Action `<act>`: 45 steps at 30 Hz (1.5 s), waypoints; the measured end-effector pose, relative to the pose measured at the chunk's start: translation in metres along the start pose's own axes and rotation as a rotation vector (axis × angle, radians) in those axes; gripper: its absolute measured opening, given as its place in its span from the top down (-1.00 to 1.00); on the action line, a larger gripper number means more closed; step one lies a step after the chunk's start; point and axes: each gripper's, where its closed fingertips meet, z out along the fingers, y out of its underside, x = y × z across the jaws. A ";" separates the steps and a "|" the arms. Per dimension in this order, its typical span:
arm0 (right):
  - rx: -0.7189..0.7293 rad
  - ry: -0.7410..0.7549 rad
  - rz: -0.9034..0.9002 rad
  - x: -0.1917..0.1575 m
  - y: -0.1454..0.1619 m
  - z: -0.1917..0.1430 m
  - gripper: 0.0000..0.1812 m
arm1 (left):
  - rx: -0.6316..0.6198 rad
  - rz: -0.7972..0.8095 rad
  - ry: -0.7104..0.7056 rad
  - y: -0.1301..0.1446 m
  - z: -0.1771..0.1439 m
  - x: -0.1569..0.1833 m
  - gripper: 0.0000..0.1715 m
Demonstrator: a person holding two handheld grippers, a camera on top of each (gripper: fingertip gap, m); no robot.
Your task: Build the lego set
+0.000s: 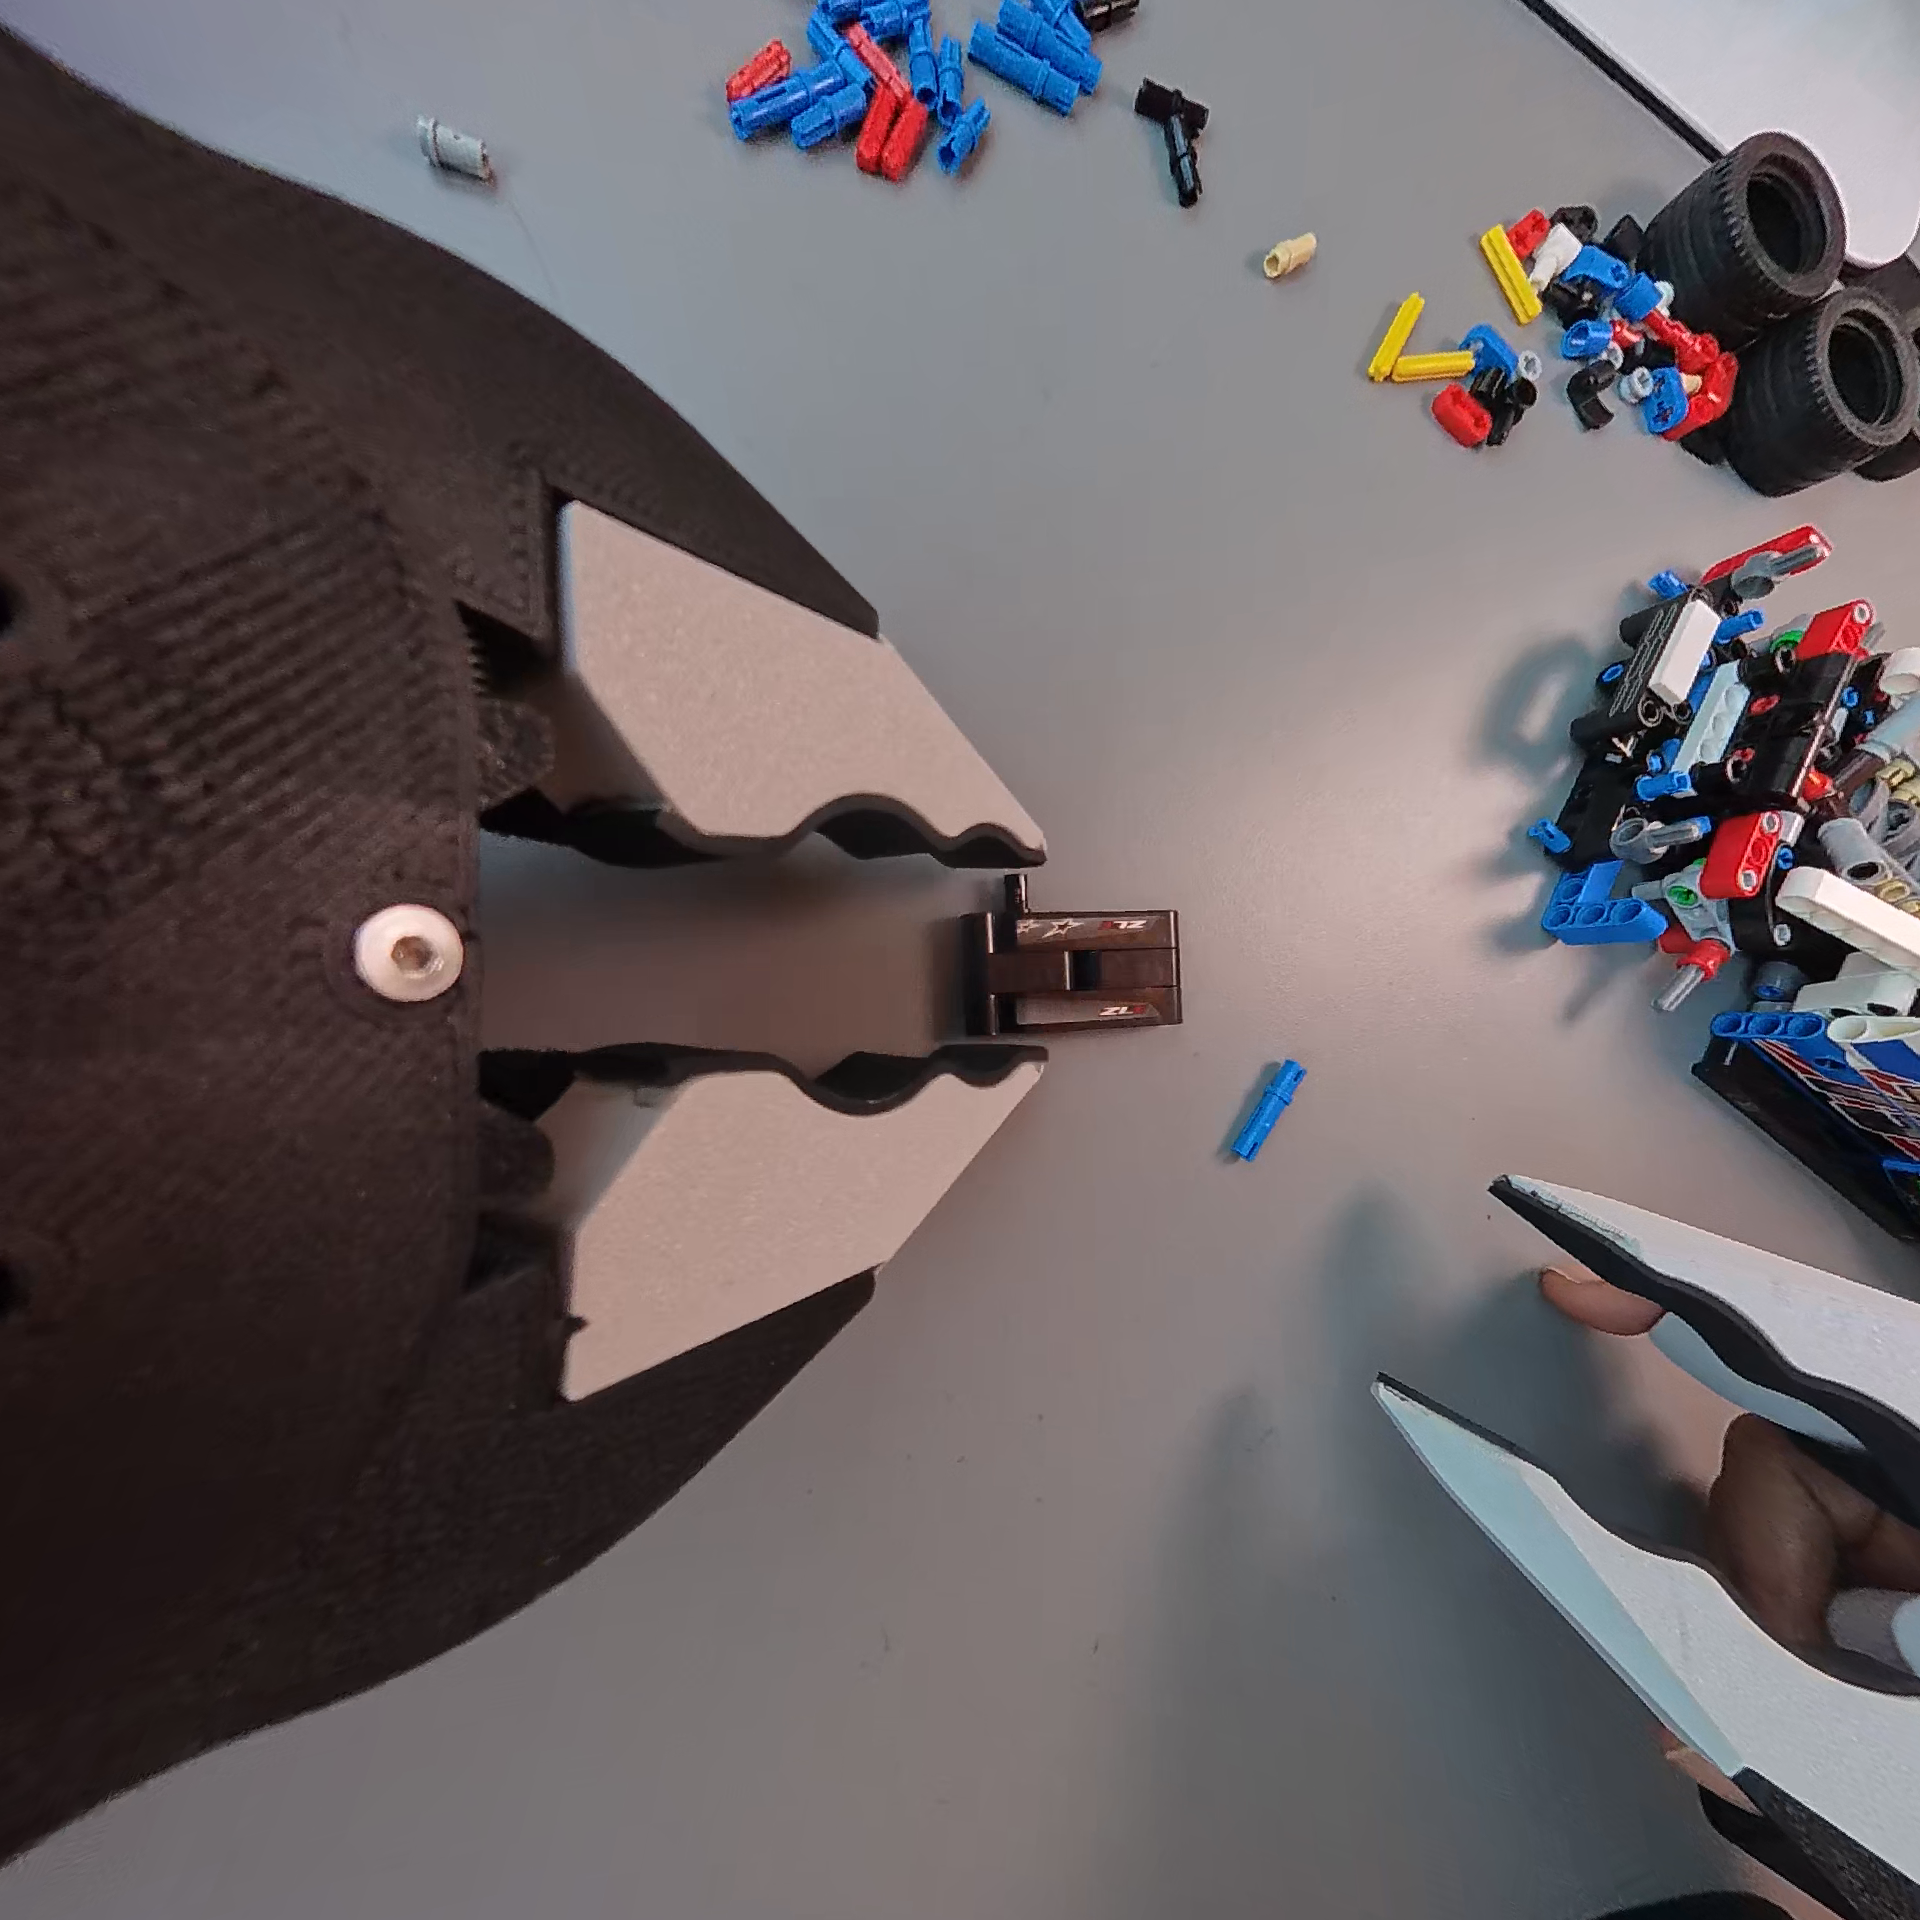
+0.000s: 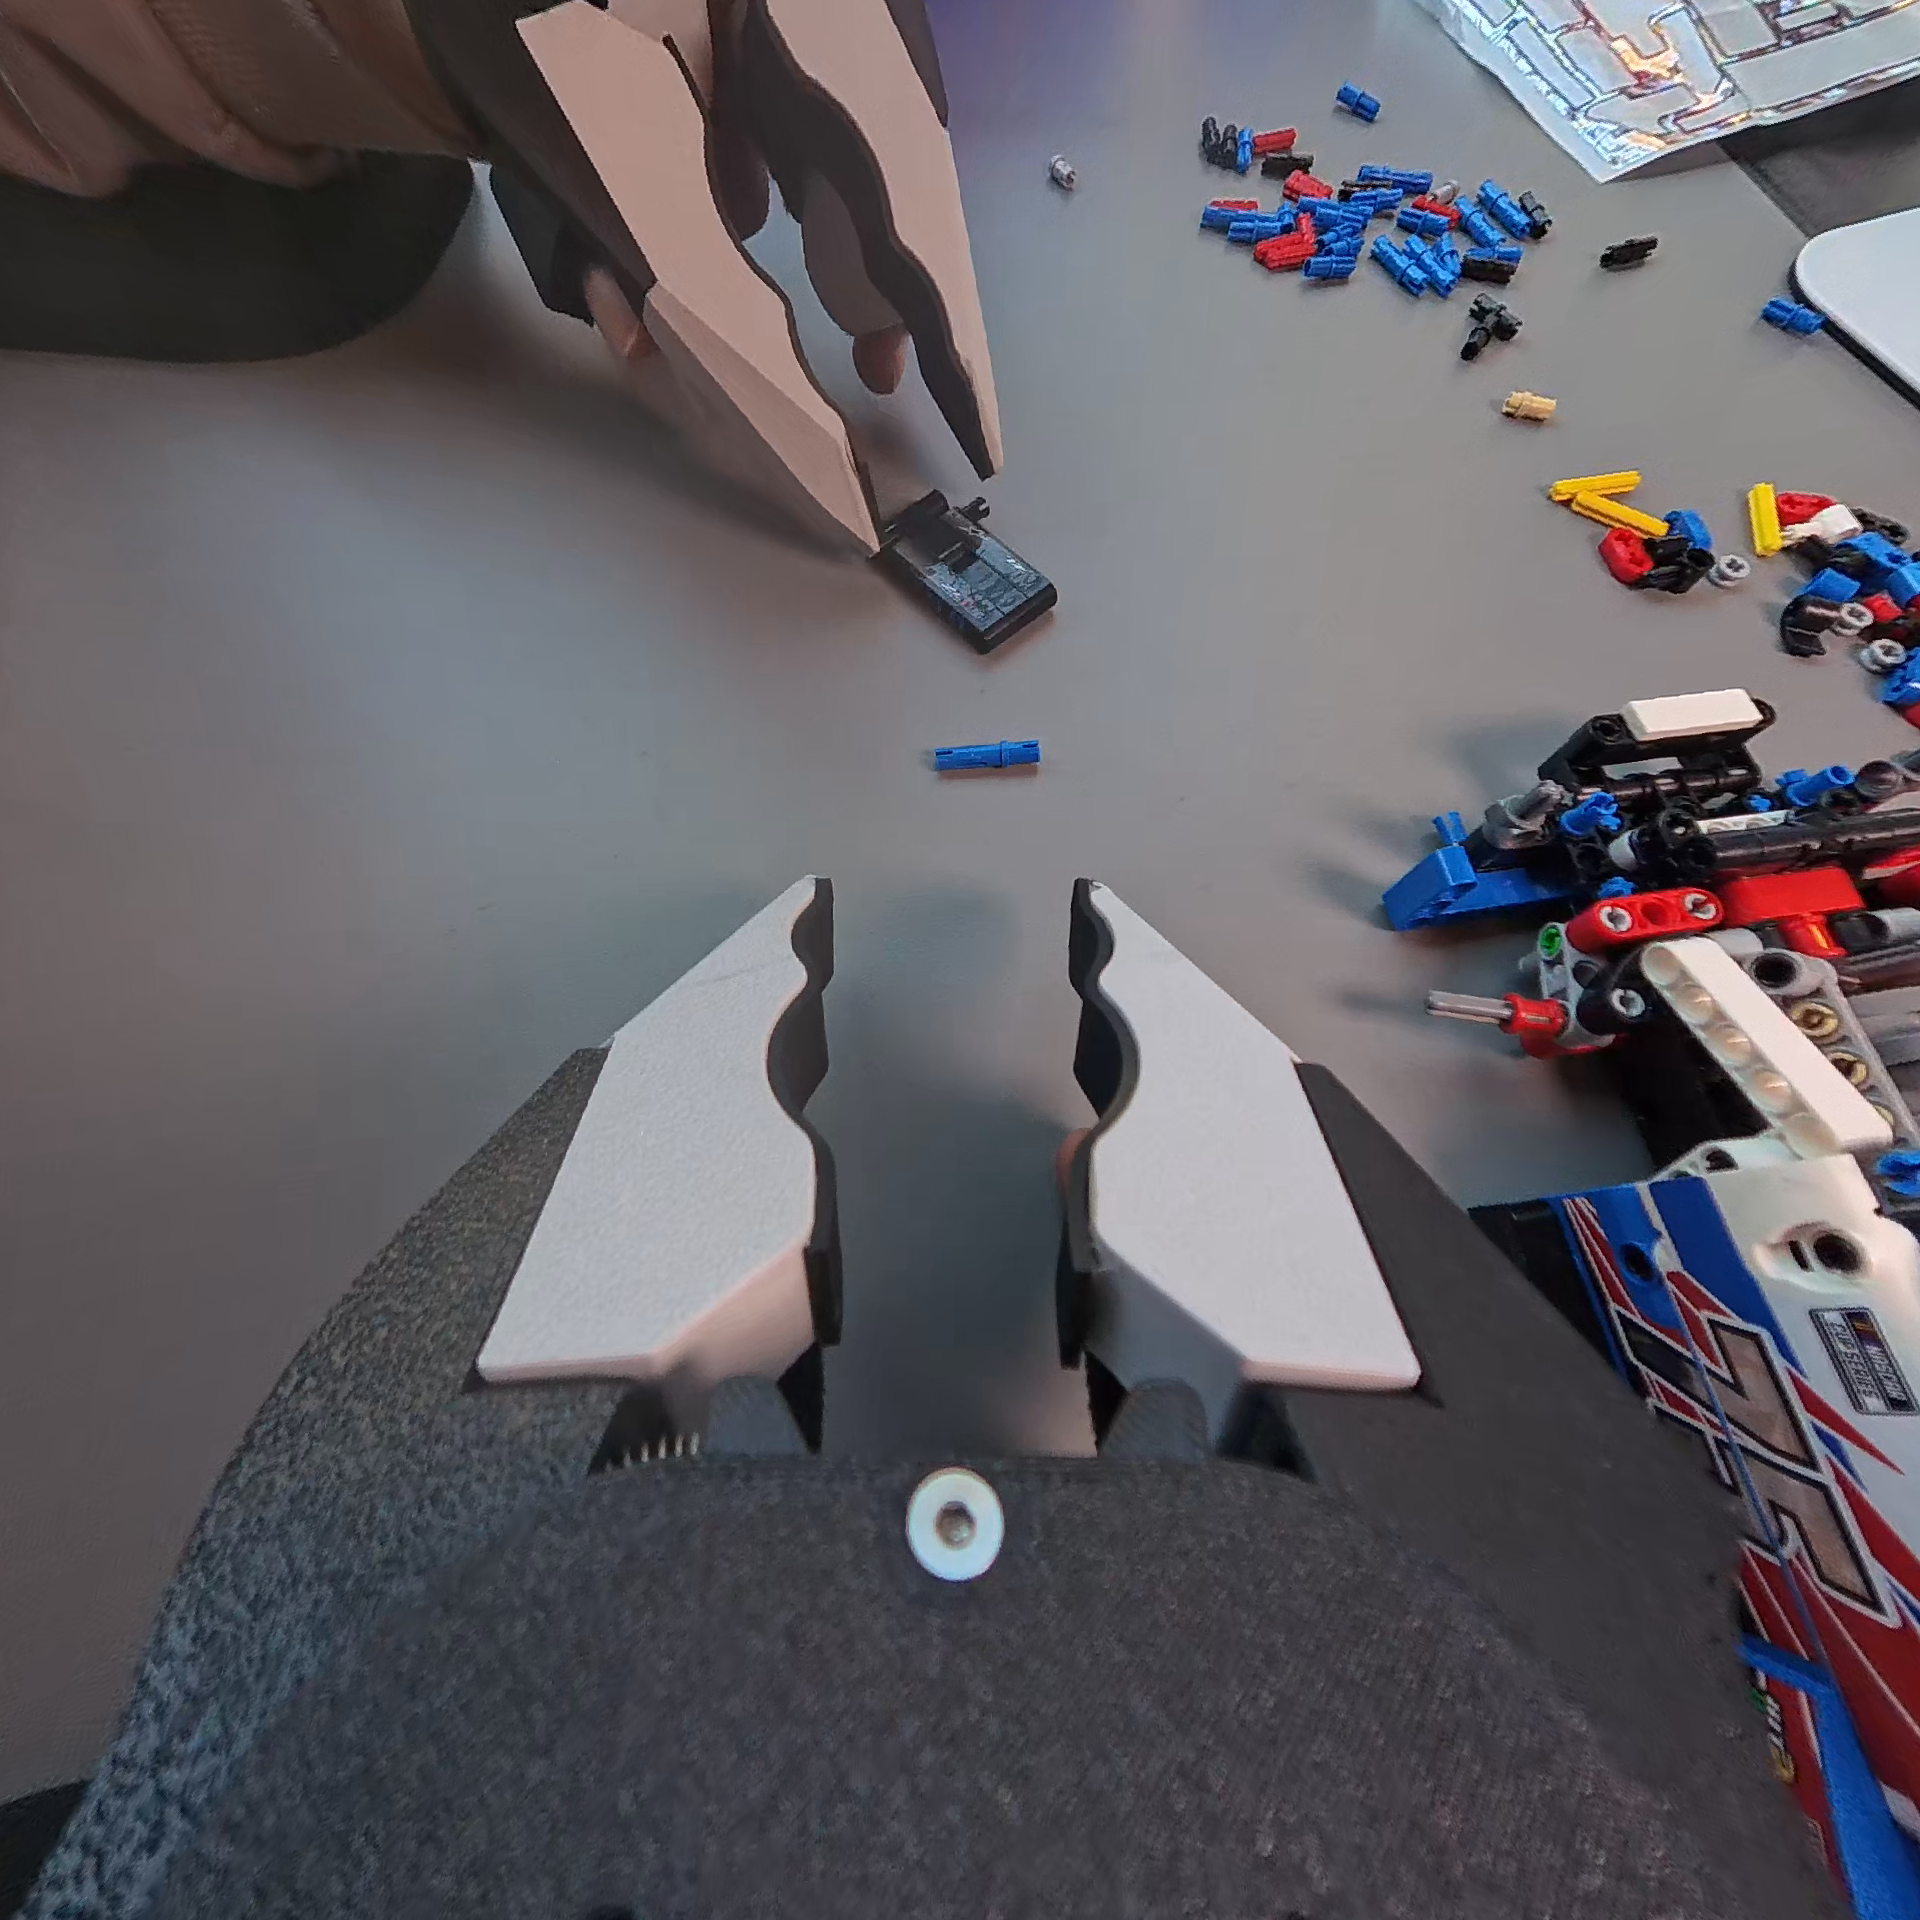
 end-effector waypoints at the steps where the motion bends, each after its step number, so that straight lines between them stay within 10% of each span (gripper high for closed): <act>1: 0.000 0.000 0.000 0.000 0.000 0.000 0.52 | 0.001 0.004 0.012 0.000 -0.001 0.001 0.59; 45: 0.048 0.024 -0.003 0.002 -0.009 0.000 0.56 | -0.013 0.023 0.121 0.007 -0.003 0.008 0.74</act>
